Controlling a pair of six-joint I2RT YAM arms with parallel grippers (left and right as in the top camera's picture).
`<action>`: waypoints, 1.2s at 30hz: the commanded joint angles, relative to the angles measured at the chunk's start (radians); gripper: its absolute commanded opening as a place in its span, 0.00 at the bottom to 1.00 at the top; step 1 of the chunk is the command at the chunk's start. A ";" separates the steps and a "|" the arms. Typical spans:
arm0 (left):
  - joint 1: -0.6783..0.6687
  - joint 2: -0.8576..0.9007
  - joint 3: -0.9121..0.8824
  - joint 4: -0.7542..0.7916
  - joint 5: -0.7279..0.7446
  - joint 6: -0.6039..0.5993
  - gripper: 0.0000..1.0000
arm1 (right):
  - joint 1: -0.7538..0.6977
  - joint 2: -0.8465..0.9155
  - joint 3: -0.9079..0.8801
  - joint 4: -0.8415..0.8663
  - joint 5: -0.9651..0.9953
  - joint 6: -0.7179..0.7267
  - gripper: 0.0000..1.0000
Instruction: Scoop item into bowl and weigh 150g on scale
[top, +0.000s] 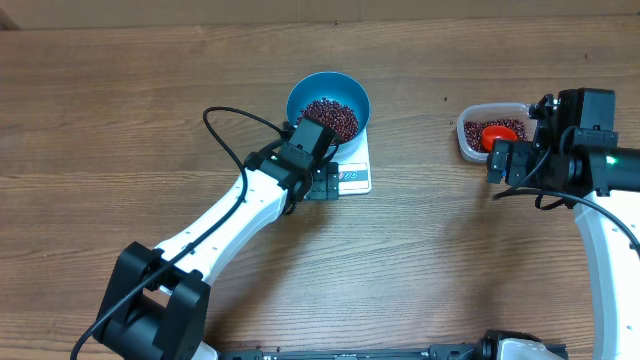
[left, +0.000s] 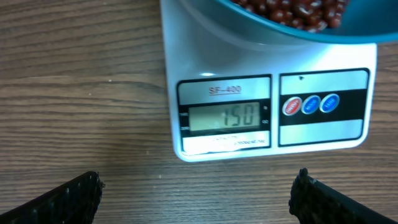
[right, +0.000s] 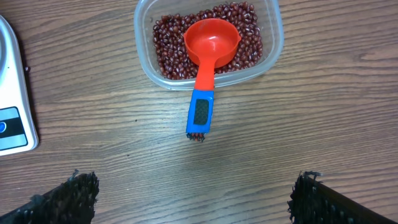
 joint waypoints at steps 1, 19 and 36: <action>-0.006 0.000 0.021 0.006 -0.027 -0.026 0.99 | 0.005 -0.003 0.028 0.004 0.001 -0.005 1.00; -0.007 0.002 0.021 0.011 -0.024 -0.064 1.00 | 0.005 -0.003 0.028 0.005 0.001 -0.005 1.00; -0.007 0.002 0.021 0.008 -0.012 -0.066 1.00 | 0.005 -0.003 0.028 0.004 0.001 -0.005 1.00</action>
